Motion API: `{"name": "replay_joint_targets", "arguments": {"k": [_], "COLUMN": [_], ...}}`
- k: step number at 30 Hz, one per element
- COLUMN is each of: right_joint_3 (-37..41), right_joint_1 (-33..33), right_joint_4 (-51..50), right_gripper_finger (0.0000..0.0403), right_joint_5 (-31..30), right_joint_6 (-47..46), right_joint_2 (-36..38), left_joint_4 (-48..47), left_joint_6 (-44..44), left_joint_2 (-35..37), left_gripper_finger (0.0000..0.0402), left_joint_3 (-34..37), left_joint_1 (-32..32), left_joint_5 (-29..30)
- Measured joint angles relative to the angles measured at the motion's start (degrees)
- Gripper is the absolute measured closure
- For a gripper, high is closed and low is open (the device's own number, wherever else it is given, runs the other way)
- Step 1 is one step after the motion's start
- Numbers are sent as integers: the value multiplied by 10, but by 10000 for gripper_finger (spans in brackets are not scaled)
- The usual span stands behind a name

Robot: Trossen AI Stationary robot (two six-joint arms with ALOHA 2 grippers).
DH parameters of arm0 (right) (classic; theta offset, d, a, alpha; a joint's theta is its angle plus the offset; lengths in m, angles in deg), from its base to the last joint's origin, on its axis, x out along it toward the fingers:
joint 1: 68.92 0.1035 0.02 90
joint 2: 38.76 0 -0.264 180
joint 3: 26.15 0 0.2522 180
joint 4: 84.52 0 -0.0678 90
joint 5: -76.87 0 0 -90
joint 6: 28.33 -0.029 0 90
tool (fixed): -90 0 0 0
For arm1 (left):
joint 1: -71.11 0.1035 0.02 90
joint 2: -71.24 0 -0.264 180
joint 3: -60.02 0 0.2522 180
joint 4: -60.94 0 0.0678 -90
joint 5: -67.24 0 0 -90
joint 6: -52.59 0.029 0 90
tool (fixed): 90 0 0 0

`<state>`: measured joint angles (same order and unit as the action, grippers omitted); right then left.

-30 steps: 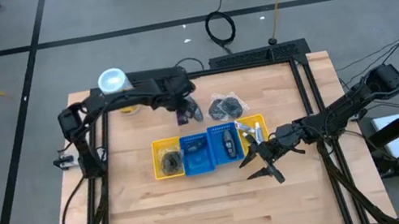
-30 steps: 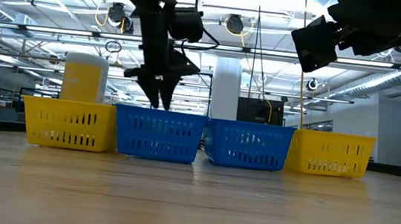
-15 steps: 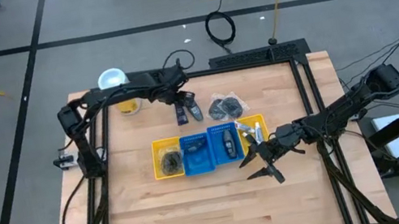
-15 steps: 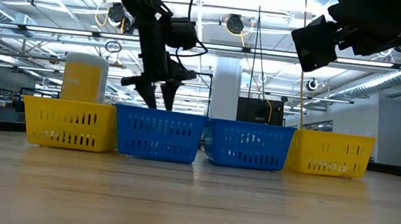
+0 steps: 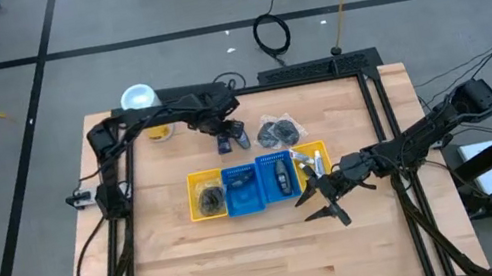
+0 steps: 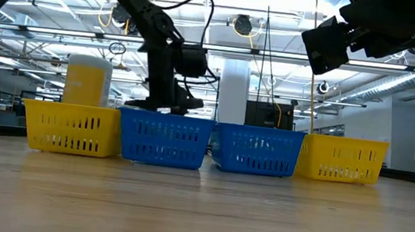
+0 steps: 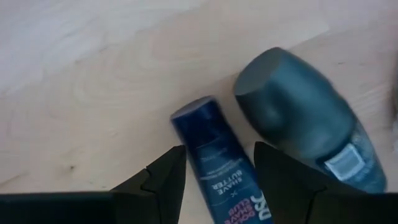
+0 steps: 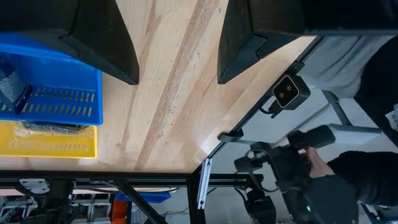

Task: Pick & Place Travel size toiletries
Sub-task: Put the shave cream into the left blue bin

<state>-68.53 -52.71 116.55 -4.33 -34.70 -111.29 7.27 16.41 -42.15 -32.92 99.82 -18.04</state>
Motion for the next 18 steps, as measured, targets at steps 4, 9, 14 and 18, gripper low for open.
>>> {"name": "replay_joint_targets", "arguments": {"k": [4,9,14,18], "right_joint_3": [0,0,0,0], "right_joint_1": [0,0,0,0], "right_joint_4": [-4,-4,-4,-4], "right_gripper_finger": [193,193,193,193], "right_joint_5": [0,0,0,0], "right_joint_6": [0,0,0,0], "right_joint_2": [0,0,0,0], "left_joint_4": [1,6,8,11], "left_joint_6": [-3,-1,-1,-1], "left_joint_2": [-9,-14,-18,-23], "left_gripper_finger": [215,215,215,215], "left_joint_3": [0,0,0,0], "left_joint_1": [4,9,10,10], "left_joint_5": [4,9,13,15]}}
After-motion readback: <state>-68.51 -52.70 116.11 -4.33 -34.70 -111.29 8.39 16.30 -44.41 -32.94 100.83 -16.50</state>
